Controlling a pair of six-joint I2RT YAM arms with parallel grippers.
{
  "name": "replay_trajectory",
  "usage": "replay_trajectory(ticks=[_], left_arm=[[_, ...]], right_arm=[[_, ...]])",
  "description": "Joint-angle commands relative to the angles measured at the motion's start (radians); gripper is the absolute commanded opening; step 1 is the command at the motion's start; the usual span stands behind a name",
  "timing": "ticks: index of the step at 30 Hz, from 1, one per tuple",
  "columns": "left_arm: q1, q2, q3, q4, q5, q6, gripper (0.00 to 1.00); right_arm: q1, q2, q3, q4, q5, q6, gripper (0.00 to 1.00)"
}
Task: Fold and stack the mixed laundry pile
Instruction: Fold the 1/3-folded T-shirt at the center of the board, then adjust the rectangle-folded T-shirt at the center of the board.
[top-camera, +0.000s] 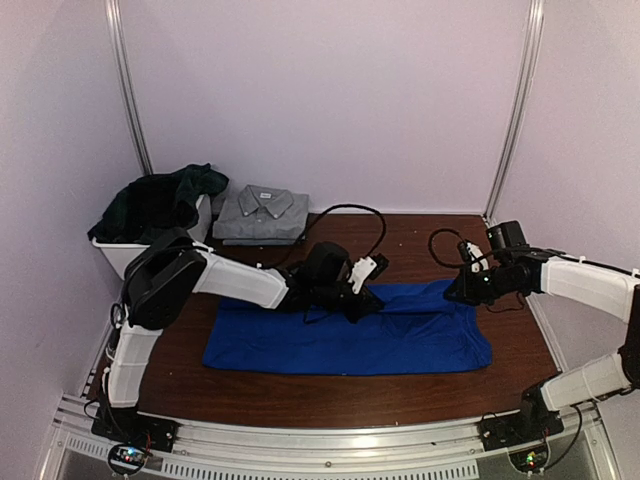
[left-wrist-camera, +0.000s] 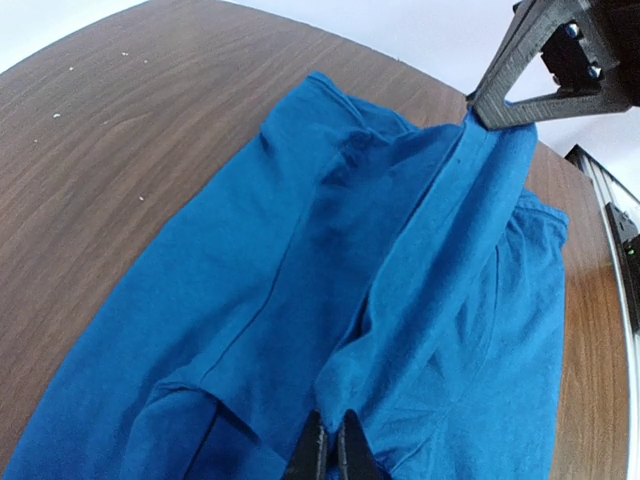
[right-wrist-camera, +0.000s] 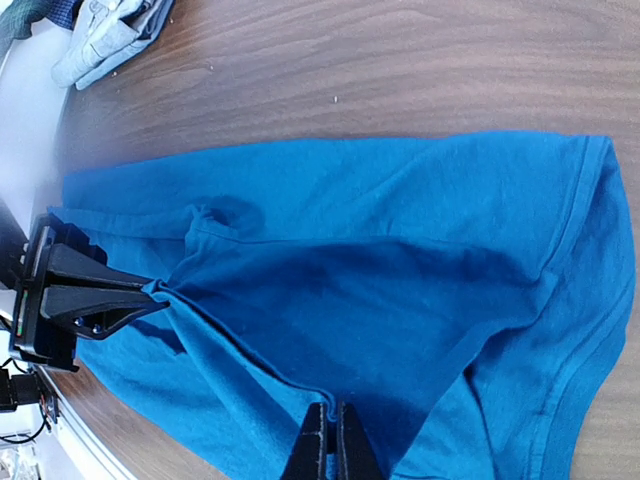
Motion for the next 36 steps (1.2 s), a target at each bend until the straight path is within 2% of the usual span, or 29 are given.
replay_trajectory(ticks=[1,4,8,11,14,19,23,28,36], left_arm=[[-0.022,-0.037,-0.036,0.012,-0.041,0.073,0.0],[-0.027,-0.038,-0.051,-0.009,-0.073,0.102,0.04],[-0.034,-0.071,-0.089,-0.045,-0.106,0.169,0.15],[-0.035,-0.133,-0.15,-0.038,-0.107,0.197,0.25],[-0.033,-0.205,-0.195,-0.046,-0.106,0.201,0.34],[-0.002,-0.312,-0.264,-0.04,-0.108,0.159,0.37],[0.073,-0.345,-0.268,-0.072,-0.106,0.097,0.36],[0.115,-0.381,-0.286,-0.107,-0.126,0.062,0.37],[0.12,-0.401,-0.299,-0.12,-0.161,0.036,0.38]], right_arm=[[0.025,-0.057,-0.037,-0.029,0.076,0.056,0.0],[0.034,-0.079,-0.07,-0.051,0.102,0.072,0.0],[0.039,-0.087,-0.088,-0.102,0.137,0.071,0.15],[0.038,-0.112,-0.084,-0.14,0.153,0.061,0.34],[0.04,-0.14,-0.07,-0.141,0.14,0.065,0.45],[0.041,-0.113,0.004,-0.069,0.131,0.046,0.47],[0.048,0.043,0.124,-0.046,0.082,-0.004,0.42],[0.084,0.21,0.229,-0.076,0.073,-0.07,0.42],[0.117,0.297,0.194,-0.09,0.038,-0.119,0.47]])
